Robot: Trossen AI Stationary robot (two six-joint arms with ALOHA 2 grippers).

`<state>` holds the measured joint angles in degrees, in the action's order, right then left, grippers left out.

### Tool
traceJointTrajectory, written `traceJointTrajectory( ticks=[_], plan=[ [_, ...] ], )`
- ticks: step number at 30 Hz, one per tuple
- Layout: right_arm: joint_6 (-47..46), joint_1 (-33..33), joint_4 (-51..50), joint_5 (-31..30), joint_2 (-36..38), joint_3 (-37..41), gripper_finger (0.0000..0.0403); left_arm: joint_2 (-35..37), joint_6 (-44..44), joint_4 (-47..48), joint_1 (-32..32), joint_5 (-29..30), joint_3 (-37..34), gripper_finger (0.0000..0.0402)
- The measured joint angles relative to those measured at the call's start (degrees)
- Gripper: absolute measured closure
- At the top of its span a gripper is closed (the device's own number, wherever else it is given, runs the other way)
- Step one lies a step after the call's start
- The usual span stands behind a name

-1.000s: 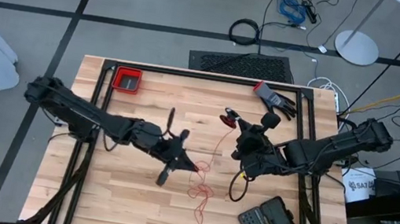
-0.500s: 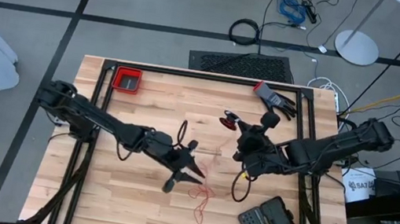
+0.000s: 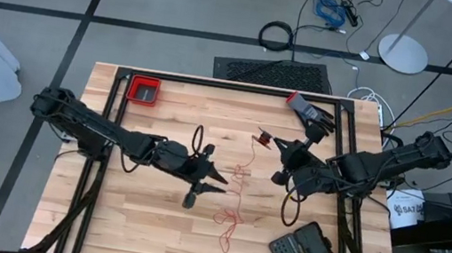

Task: Coil cords
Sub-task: Uncoil the red wire from the spool

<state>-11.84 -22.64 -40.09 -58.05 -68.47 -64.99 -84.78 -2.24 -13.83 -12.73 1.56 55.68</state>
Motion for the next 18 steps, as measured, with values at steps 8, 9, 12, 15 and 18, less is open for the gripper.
traceJointTrajectory(
  ticks=[8,9,12,15,18],
  plan=[
    [-1.0,0.07,0.19,3.01,-0.02,0.0,0.0403,-0.01,-0.44,-0.79,1.27,9.13,0.0,0.0281],
    [-1.01,0.07,0.48,3.18,-0.02,0.01,0.0403,-0.07,-0.44,-0.86,1.25,9.12,0.0,0.0281],
    [-0.96,0.18,2.35,6.22,0.0,0.0,0.0403,-0.93,-0.39,-0.98,1.18,9.03,0.0,0.0281],
    [0.21,0.37,5.28,8.81,0.13,0.0,0.0403,-2.59,-0.42,-1.64,1.23,9.05,0.0,0.0281],
    [1.23,0.4,7.41,10.72,0.24,0.0,0.0403,-4.69,-0.41,-3.53,1.23,9.0,0.0,0.0281]
  ],
)
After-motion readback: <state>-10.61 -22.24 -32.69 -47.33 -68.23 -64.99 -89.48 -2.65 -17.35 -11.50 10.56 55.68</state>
